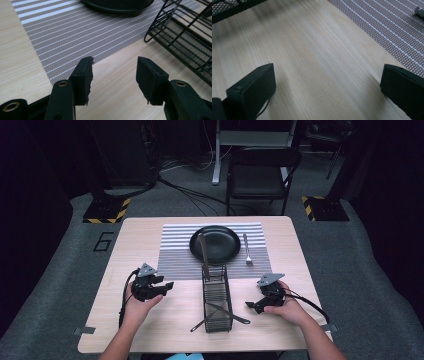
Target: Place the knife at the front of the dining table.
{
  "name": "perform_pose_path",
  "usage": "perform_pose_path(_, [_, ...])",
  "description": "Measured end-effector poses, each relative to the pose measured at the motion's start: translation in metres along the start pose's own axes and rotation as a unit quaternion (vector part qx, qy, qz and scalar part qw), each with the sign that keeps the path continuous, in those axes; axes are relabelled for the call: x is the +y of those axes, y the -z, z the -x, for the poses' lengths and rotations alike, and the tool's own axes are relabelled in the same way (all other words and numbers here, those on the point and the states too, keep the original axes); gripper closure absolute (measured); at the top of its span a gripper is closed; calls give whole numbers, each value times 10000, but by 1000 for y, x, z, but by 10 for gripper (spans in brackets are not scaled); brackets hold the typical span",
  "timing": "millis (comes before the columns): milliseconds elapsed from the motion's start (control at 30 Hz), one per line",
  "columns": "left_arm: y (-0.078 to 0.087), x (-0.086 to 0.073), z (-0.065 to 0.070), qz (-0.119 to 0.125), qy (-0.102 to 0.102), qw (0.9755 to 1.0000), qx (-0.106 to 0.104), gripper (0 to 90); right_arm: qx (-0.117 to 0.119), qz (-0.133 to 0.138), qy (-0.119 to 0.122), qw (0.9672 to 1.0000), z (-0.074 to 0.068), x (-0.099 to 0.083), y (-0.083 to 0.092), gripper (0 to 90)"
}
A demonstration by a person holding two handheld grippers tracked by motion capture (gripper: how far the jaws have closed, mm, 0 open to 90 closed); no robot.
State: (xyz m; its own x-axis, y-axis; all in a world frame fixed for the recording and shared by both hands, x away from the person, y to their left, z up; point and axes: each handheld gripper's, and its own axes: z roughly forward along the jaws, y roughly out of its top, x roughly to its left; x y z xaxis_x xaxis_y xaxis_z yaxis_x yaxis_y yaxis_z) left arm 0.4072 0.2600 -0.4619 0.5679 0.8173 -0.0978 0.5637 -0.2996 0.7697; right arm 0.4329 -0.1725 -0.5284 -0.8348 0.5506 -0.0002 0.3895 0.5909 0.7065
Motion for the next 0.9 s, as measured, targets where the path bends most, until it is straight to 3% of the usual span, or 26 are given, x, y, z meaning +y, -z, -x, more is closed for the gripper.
perform_pose_path(300, [2, 25, 11, 93, -160, 9996, -195, 501, 0, 1, -1, 10000, 0, 0, 0, 0])
perform_pose_path(900, [-3, 61, 30, 337, -187, 9986, -375, 533, -1, 3, -3, 10000, 0, 0, 0, 0])
